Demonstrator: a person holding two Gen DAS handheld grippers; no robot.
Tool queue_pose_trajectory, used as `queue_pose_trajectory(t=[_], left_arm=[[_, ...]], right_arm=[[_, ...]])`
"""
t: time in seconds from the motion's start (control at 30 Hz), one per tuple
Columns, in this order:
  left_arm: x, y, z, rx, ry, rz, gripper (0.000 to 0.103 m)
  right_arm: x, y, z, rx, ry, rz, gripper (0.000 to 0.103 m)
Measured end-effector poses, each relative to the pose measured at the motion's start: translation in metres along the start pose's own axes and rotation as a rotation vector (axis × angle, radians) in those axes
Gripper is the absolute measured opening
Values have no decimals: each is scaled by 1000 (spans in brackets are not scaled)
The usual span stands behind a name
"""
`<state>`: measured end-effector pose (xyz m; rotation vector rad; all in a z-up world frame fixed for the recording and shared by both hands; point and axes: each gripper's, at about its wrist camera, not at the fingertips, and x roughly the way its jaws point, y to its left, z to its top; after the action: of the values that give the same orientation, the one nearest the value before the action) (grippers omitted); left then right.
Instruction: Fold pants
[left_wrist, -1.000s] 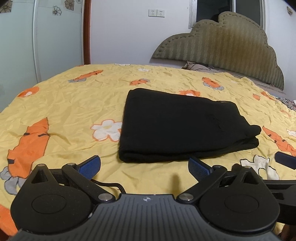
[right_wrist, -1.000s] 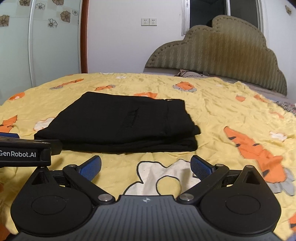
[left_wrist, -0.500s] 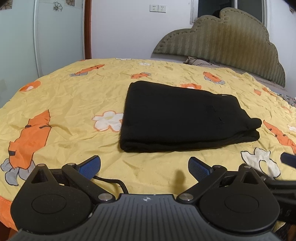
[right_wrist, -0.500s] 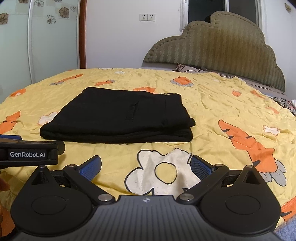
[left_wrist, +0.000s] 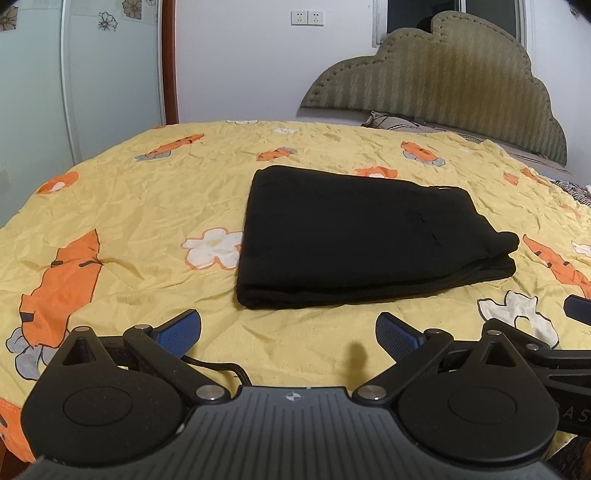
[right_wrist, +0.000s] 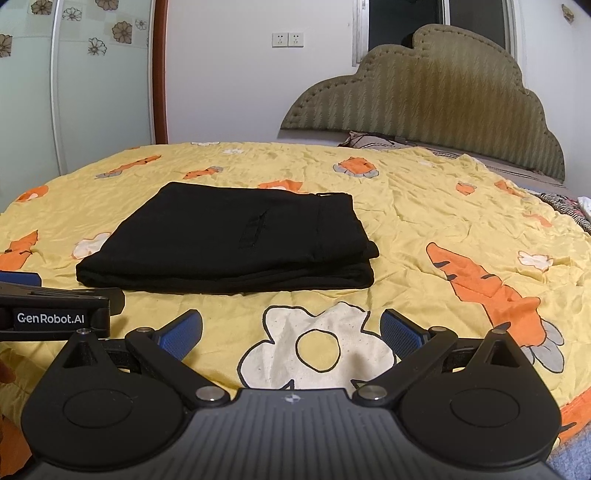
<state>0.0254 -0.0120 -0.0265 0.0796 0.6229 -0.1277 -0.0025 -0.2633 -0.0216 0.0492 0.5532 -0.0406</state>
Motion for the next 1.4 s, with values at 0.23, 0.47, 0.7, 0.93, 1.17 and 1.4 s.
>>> queue_pose_trajectory(t=[0.23,0.47,0.7,0.93,1.17,1.4], left_arm=[[-2,0,1,3,-1,-2,102],[-3,-4,0,30,-7,-3,102],[-3,-4,0,24,-3,-1,102],[-2,-5,0,31,-3,-2,102],[-1,-4,-1,23,4,-1,102],[0,-4,-1,19,9,0,102]], right_arm=[[-2,1,-1,-5,-6,11,103],[-5,0,0,0,-9,15,103],[-5,-1,-1,1,-5,23,103],[-4,0,-2,-1,-4,26,103],[-4,0,-2,2,-4,30,103],[-3,0,-3,0,3,36,103]])
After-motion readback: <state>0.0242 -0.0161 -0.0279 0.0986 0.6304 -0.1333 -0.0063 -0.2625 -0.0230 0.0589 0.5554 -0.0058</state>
